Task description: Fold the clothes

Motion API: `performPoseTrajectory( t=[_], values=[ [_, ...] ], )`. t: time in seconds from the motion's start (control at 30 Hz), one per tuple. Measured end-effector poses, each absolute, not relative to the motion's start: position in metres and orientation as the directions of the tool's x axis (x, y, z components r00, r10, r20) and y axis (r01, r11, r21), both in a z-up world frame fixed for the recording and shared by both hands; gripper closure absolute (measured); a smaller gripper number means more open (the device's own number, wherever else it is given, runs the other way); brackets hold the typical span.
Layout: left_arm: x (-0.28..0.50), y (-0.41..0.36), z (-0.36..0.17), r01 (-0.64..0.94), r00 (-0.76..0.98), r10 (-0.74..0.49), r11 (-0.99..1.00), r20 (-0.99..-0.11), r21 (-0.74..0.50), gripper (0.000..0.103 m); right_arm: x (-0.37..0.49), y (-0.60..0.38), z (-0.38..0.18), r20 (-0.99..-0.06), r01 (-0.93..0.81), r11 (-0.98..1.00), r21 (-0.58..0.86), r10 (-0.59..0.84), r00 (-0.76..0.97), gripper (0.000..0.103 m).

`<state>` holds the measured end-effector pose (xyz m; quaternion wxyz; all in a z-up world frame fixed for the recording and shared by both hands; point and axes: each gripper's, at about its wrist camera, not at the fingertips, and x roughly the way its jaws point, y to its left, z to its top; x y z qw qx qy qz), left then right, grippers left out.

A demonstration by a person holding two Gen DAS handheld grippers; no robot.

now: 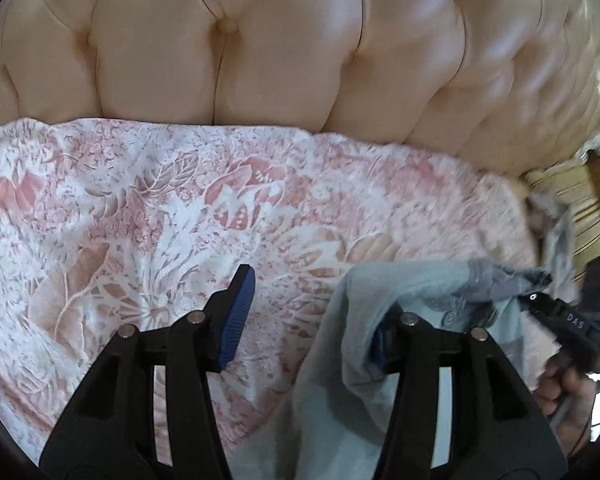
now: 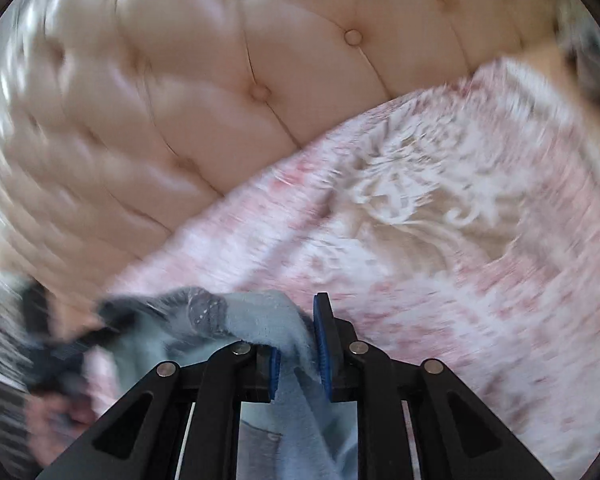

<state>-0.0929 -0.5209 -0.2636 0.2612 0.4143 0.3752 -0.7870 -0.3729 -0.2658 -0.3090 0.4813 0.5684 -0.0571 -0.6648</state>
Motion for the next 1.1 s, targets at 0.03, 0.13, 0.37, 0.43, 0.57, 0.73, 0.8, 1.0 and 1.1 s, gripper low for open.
performPoseTrajectory(
  t=[0.03, 0.13, 0.37, 0.43, 0.57, 0.73, 0.8, 1.0, 1.1],
  values=[
    [-0.092, -0.52, -0.263, 0.72, -0.523, -0.097, -0.581, -0.847, -0.378, 0.049, -0.378, -0.262, -0.314, -0.653, 0.504, -0.506, 0.7, -0.739, 0.164, 0.086],
    [-0.089, -0.525, -0.269, 0.715, -0.541, -0.026, -0.54, -0.841, -0.443, 0.049, -0.388, -0.255, -0.335, -0.549, 0.294, -0.472, 0.831, -0.779, 0.302, 0.086],
    [-0.104, -0.512, -0.258, 0.697, -0.377, -0.131, -0.693, -0.917, -0.187, 0.046, -0.375, -0.26, -0.293, -0.841, 0.66, -0.6, 0.451, -0.533, 0.09, 0.035],
    [-0.101, -0.516, -0.255, 0.7, -0.4, -0.096, -0.674, -0.912, -0.236, 0.046, -0.371, -0.259, -0.277, -0.852, 0.725, -0.583, 0.367, -0.524, 0.01, 0.035],
    [-0.08, -0.54, -0.255, 0.732, -0.517, 0.057, -0.487, -0.854, -0.476, 0.046, -0.372, -0.236, -0.254, -0.802, 0.647, -0.647, 0.403, -0.591, -0.09, 0.035],
    [-0.068, -0.541, -0.252, 0.776, -0.498, 0.073, -0.406, -0.864, -0.482, 0.046, -0.335, -0.237, -0.244, -0.82, 0.739, -0.593, 0.32, -0.564, -0.097, 0.033],
    [-0.061, -0.539, -0.247, 0.775, -0.516, 0.062, -0.39, -0.854, -0.497, 0.046, -0.324, -0.227, -0.237, -0.808, 0.749, -0.581, 0.317, -0.579, -0.107, 0.033],
    [-0.039, -0.533, -0.232, 0.768, -0.567, 0.026, -0.343, -0.823, -0.541, 0.045, -0.246, -0.155, -0.227, -0.748, 0.672, -0.589, 0.449, -0.659, -0.077, 0.033],
    [-0.034, -0.524, -0.223, 0.779, -0.546, 0.008, -0.364, -0.838, -0.511, 0.041, -0.181, -0.128, -0.237, -0.745, 0.69, -0.546, 0.475, -0.666, -0.014, 0.033]
  ],
)
